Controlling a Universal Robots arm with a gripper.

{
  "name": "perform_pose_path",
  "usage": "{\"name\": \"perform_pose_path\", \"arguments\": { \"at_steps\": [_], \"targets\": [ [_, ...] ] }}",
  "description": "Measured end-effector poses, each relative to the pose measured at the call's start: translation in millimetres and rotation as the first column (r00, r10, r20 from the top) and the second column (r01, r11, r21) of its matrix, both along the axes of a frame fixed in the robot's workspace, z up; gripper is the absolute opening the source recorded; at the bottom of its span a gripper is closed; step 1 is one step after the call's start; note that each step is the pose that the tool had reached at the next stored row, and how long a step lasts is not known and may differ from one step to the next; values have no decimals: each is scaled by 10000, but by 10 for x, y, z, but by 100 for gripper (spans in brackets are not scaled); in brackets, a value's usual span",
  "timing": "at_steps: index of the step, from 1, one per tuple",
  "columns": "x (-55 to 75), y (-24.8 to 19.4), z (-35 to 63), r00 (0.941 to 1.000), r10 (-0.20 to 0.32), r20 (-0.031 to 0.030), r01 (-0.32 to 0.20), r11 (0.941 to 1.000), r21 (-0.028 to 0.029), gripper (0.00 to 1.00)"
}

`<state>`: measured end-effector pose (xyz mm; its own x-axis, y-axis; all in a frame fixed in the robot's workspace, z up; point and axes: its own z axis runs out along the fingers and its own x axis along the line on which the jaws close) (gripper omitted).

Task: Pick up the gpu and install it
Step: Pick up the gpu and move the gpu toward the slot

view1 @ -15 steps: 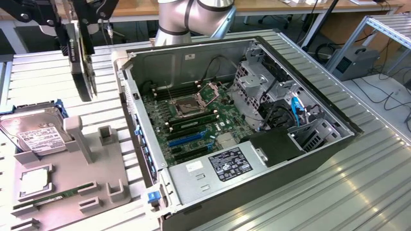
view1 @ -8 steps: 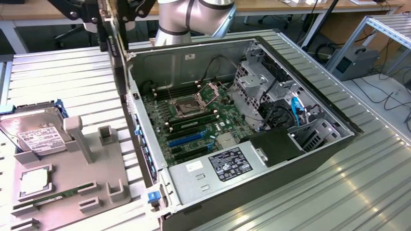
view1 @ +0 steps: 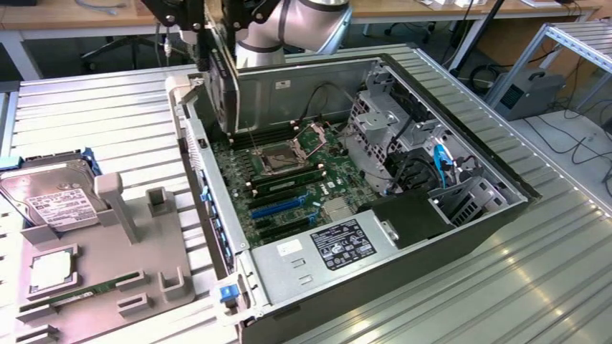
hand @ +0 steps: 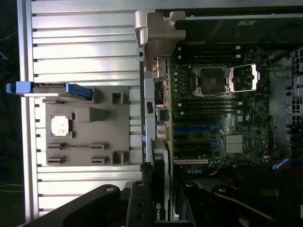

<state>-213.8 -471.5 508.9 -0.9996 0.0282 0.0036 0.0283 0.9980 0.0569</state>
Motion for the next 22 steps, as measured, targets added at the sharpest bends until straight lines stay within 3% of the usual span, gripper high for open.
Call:
{"name": "perform_pose_path", "arguments": {
  "at_steps": [10, 18, 20, 22],
  "targets": [
    [740, 1, 0, 10000, 5, -1, -5, 10000, 0, 27],
    [1416, 2, 0, 10000, 11, 0, -11, 10000, 0, 27],
    [1516, 2, 0, 10000, 12, 0, -12, 10000, 0, 27],
    [1714, 3, 0, 10000, 14, 0, -14, 10000, 0, 27]
  ]
}}
